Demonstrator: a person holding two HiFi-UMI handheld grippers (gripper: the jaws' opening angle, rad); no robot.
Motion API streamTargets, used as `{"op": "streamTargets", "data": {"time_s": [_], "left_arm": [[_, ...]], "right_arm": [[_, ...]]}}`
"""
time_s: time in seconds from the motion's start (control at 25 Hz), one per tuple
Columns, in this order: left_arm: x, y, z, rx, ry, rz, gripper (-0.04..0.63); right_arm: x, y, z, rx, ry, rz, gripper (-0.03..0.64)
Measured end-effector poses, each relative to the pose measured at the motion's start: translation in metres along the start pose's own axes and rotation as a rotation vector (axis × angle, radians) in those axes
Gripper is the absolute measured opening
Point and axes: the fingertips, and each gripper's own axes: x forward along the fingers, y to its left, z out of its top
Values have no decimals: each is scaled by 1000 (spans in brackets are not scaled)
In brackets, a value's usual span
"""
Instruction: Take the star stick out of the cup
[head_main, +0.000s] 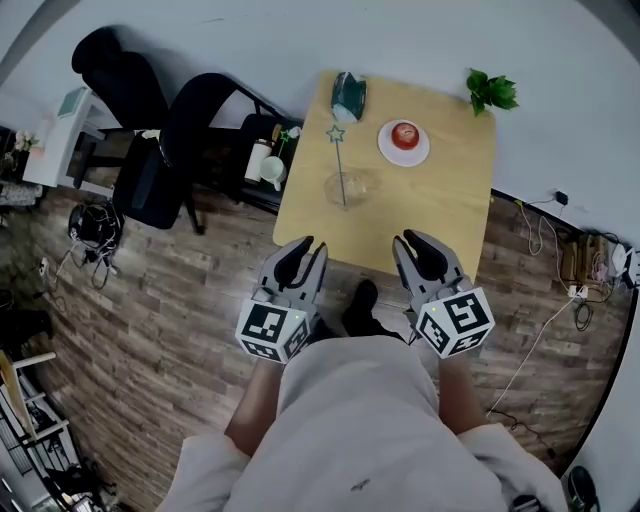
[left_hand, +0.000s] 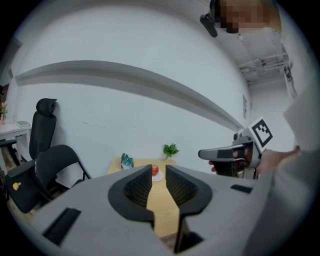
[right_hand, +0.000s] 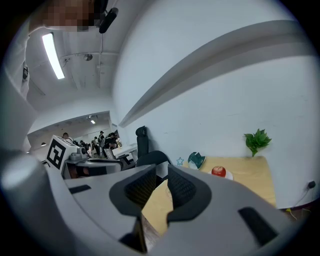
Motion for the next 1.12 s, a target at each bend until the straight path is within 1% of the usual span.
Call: {"op": "streamTargets", "data": {"time_s": [0.2,0.48,0.68,1.04,1.12], "left_arm": [[7,-4,-10,-12,26,25,71],[13,-4,-19,-28,43,25,71],[23,-3,-18,-26,52,-8,71],[56,23,-3,-17,60,-90,71],[65,30,-1,-16,65,-111,71]], "right_arm": [[5,-10,-4,12,7,31,63],[0,-7,-12,30,21,40,61],[-2,-11,-11,37,15,15,62],[8,-17,11,48,-13,-69,61],[14,-17,15,68,-24,-76,61]]}}
